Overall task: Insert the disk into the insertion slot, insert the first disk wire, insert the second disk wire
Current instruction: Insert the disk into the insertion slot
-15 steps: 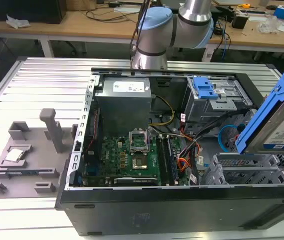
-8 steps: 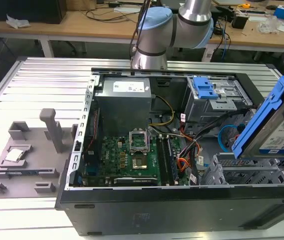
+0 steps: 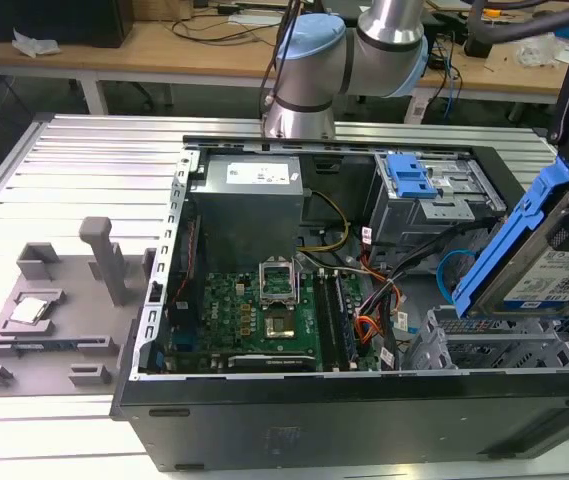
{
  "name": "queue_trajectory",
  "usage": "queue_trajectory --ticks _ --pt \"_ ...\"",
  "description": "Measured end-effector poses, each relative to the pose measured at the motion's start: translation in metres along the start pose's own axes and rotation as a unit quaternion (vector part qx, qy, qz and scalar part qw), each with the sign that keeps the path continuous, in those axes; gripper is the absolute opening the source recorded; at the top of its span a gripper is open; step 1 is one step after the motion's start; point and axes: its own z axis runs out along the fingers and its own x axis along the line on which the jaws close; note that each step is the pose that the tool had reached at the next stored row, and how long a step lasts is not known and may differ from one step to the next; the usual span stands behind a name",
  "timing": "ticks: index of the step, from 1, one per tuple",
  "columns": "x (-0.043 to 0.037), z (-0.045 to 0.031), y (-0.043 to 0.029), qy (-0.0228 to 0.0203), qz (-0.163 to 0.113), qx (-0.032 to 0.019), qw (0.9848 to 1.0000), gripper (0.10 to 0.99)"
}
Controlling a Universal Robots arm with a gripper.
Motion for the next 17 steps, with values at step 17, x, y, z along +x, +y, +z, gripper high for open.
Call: queue_trajectory --ticks 17 --pt "0.0 0.0357 0.0009 -0.0008 0.002 0.0 1.0 0.365"
